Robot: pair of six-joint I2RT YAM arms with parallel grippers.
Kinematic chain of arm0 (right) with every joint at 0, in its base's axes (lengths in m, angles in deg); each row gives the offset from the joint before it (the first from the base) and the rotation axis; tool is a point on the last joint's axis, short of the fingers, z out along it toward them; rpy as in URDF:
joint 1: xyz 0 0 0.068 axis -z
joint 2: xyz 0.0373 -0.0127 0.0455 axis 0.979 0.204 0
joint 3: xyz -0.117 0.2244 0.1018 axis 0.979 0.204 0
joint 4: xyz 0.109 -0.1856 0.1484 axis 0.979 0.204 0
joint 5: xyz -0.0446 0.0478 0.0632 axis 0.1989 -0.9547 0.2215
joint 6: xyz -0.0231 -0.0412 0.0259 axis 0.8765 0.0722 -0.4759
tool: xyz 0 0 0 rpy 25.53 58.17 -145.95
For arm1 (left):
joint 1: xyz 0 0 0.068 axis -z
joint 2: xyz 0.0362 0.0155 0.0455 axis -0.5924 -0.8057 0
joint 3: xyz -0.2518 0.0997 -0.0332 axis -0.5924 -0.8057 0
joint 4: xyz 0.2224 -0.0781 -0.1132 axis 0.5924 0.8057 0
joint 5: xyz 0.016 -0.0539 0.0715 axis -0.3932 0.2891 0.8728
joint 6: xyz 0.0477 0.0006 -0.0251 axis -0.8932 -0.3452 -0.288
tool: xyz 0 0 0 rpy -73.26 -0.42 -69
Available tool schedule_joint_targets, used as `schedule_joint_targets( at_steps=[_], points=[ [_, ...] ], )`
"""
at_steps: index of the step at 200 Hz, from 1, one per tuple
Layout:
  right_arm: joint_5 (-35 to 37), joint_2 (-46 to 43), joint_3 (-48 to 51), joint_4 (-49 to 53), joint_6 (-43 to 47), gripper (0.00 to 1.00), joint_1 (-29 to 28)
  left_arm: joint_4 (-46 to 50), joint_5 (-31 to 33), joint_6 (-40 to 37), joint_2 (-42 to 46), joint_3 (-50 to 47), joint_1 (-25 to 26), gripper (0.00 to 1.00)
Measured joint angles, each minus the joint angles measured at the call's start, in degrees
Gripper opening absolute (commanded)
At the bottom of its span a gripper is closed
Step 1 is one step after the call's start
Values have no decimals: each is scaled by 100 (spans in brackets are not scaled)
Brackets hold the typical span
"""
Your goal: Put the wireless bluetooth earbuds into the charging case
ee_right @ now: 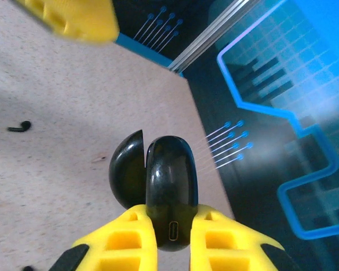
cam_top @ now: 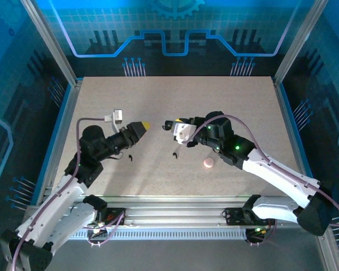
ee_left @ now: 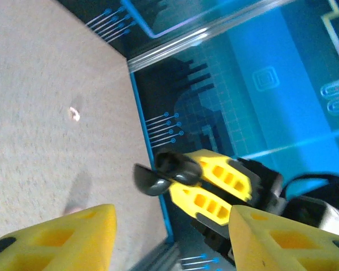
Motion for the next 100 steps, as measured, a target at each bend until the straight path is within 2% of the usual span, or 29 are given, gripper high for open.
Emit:
schedule_joint_targets(
  at_steps=[44, 100],
  points=[
    [-295, -4, -22, 444, -549, 12, 9, 695, -55, -1969, -186, 422, 66, 53],
    [-592, -2, -258, 527, -789, 12, 9, 1493, -66, -3338, -649, 804, 387, 54]
  ],
)
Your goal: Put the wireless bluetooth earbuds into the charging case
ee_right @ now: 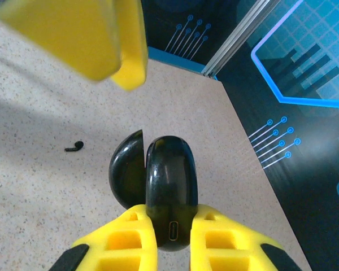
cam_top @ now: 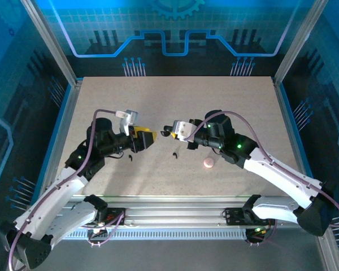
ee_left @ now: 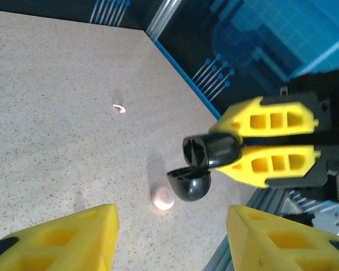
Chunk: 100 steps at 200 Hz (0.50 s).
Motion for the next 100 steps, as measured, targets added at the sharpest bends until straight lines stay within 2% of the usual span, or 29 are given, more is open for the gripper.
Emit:
schedule_joint_targets(
  at_steps=[45, 100],
  points=[
    [-72, 98, -79, 24, -42, 12, 0, 153, 26, -544, -243, 105, 409, 53],
    [-238, 111, -81, 50, -90, 12, 0, 192, 330, -750, -448, 192, 542, 49]
  ],
)
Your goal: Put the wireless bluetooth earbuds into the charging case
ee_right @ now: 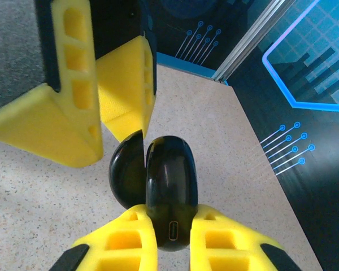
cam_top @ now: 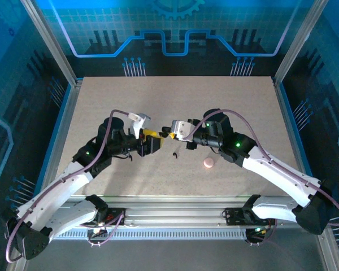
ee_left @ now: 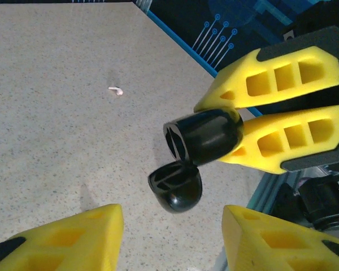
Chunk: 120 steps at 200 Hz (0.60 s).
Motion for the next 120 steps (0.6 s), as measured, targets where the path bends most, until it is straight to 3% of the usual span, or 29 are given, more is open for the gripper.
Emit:
schedule_joint_targets(
  at_steps=[41, 120],
  points=[
    [-68, 0, 0, -2, -24, 12, 0, -13, 59, -44, -96, 98, 61, 49],
    [-103, 0, 0, -13, -90, 12, 0, -7, 55, -127, -365, 223, 197, 36]
  ],
)
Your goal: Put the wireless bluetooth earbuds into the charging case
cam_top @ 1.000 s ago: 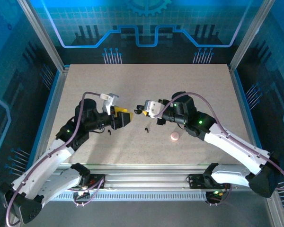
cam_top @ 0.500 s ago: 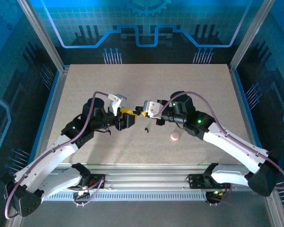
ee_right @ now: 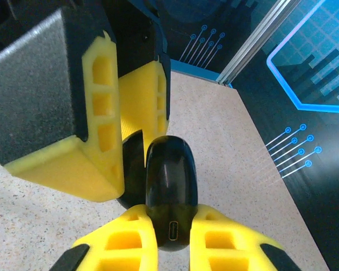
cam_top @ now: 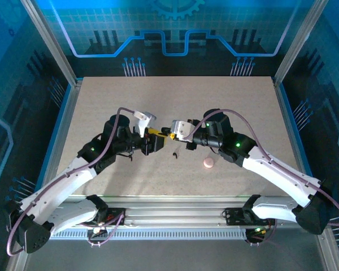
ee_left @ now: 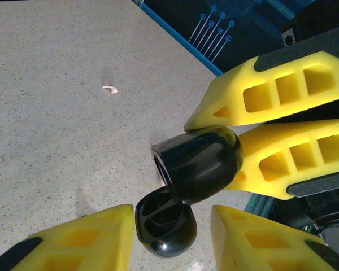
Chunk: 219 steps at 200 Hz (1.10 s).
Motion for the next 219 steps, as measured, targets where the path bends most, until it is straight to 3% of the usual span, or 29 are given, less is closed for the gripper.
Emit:
schedule_joint_targets(
  at_steps=[104, 157, 219],
  points=[
    [0, -20, 0, 0, -44, 14, 0, 52, 48, -131, -24, 39, 0, 23],
    [-131, -118, 4, 2, -153, 50, 4, 96, 83, -855, 48, 70, 22, 22],
    [-1187, -601, 4, 511, -756, 58, 455, 66, 83, -2876, 372, -109, 22, 21]
  ],
)
